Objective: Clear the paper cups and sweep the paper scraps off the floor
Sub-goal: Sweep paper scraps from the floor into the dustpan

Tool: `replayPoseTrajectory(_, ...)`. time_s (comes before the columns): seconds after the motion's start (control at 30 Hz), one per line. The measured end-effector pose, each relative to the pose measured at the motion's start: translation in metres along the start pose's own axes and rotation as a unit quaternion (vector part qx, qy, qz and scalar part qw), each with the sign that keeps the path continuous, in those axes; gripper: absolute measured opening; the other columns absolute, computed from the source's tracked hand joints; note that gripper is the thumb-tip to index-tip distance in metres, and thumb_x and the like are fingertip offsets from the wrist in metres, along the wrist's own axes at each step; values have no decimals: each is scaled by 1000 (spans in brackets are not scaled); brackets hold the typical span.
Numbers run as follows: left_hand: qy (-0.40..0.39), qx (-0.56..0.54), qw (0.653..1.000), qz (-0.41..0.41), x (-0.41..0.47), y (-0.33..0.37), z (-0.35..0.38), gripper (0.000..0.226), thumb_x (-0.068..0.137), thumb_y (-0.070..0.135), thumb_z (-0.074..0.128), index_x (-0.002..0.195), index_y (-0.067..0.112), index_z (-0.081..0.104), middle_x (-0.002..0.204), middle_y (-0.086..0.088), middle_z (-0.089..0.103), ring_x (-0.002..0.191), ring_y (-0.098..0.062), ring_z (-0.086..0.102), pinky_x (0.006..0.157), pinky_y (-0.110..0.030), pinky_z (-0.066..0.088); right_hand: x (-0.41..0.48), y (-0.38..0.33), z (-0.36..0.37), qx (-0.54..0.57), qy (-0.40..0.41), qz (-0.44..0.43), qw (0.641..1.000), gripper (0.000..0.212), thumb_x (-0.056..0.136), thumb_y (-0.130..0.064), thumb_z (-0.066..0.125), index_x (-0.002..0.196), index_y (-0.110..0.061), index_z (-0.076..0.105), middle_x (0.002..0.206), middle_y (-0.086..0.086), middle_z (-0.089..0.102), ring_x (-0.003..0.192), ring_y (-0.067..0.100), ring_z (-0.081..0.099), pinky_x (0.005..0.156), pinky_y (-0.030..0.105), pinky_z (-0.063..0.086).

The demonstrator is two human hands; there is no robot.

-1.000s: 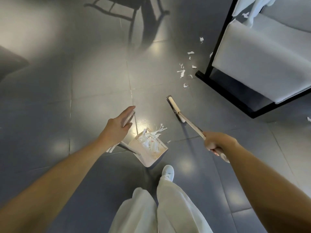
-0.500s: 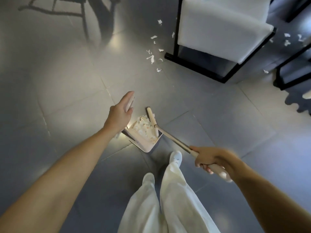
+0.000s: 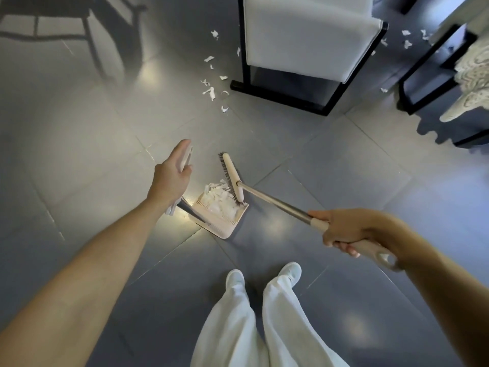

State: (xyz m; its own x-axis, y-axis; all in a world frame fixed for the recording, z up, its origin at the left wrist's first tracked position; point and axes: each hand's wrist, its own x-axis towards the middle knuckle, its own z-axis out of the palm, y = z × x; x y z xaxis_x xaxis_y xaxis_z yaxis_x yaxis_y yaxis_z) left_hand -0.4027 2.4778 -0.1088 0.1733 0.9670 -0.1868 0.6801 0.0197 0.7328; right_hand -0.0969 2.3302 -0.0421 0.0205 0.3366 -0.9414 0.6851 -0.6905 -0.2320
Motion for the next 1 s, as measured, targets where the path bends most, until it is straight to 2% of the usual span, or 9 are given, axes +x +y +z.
replayPoseTrajectory(0.17, -1, -4, 1000, -4, 2, 2, 5, 52, 98, 11, 51, 145, 29, 39, 144, 5, 48, 130, -28, 46, 103, -30, 37, 11, -3, -8, 14, 20, -9, 1000, 81, 89, 4, 48, 152, -35, 17, 55, 9, 48, 33, 14, 41, 38, 21, 39)
replayPoseTrajectory(0.27, 4, -6, 1000, -8, 6, 2, 5, 52, 98, 12, 51, 145, 30, 39, 142, 4, 51, 127, -28, 48, 100, -29, 38, 30, -15, -4, -57, 36, -21, 998, 77, 89, -1, 49, 153, -27, 16, 54, 9, 52, 42, 17, 47, 43, 22, 42)
replayPoseTrajectory(0.4, 6, -1, 1000, -10, 9, 2, 7, 52, 98, 13, 52, 145, 31, 39, 140, 1, 52, 125, -29, 49, 101, -32, 39, 60, -33, 34, -121, 67, -30, 990, 72, 82, -1, 49, 148, -20, 29, 54, 2, 56, 39, 12, 52, 45, 23, 44)
replayPoseTrajectory(0.47, 2, -6, 1000, -9, 11, 2, 10, 52, 97, 13, 53, 144, 31, 40, 140, 2, 52, 127, -28, 47, 101, -30, 38, 68, -36, 57, -79, 48, -39, 995, 70, 84, -3, 51, 147, -25, 30, 71, 3, 55, 53, 14, 54, 45, 23, 44)
replayPoseTrajectory(0.53, -2, -10, 1000, -9, 13, 3, 11, 51, 97, 13, 53, 143, 31, 40, 139, 4, 53, 127, -26, 47, 99, -28, 38, 67, -33, 70, -47, 23, -54, 997, 64, 86, -6, 52, 142, -29, 34, 79, 3, 54, 60, 14, 53, 46, 21, 44)
replayPoseTrajectory(0.67, -5, -11, 1000, -6, 11, 9, 16, 52, 96, 9, 54, 143, 28, 41, 142, 5, 49, 131, -21, 44, 98, -20, 34, 52, -9, 69, 1, 2, -58, 998, 57, 84, -2, 51, 135, -26, 45, 72, 3, 50, 54, 14, 46, 39, 17, 39)
replayPoseTrajectory(0.8, -41, 9, 999, 29, 7, 36, 29, 51, 96, 11, 54, 142, 30, 42, 140, 0, 51, 128, -26, 46, 99, -30, 39, 28, 28, 56, 14, 15, -49, 999, 71, 84, -7, 54, 145, -35, 32, 76, 2, 54, 56, 14, 51, 54, 26, 48)
replayPoseTrajectory(0.87, -55, 21, 996, 60, 4, 59, 38, 50, 97, 12, 53, 141, 30, 41, 137, -1, 52, 123, -27, 48, 97, -33, 43, 19, 50, 50, 51, 28, -36, 998, 73, 86, -7, 54, 147, -36, 27, 73, 4, 55, 51, 13, 51, 50, 24, 47)
replayPoseTrajectory(1.0, -53, 10, 990, 128, -3, 111, 61, 50, 95, 10, 55, 142, 25, 43, 139, 2, 51, 124, -23, 50, 93, -22, 38, 3, 101, 36, 153, 55, -25, 986, 78, 85, -3, 54, 148, -39, 26, 67, 8, 51, 41, 12, 45, 43, 23, 42)
